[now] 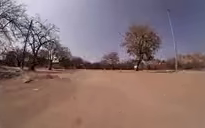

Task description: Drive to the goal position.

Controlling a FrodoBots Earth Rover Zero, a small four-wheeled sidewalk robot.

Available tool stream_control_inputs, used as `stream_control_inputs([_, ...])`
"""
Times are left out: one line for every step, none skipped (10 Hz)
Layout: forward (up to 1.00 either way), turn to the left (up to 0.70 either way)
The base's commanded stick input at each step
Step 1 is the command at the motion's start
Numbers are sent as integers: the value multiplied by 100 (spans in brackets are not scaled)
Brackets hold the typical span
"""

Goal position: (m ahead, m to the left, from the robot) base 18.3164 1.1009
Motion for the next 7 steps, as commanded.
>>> stream_control_inputs([100, 3])
stream_control_inputs([100, 3])
stream_control_inputs([100, 3])
stream_control_inputs([100, 3])
stream_control_inputs([100, 3])
stream_control_inputs([100, 3])
stream_control_inputs([100, 3])
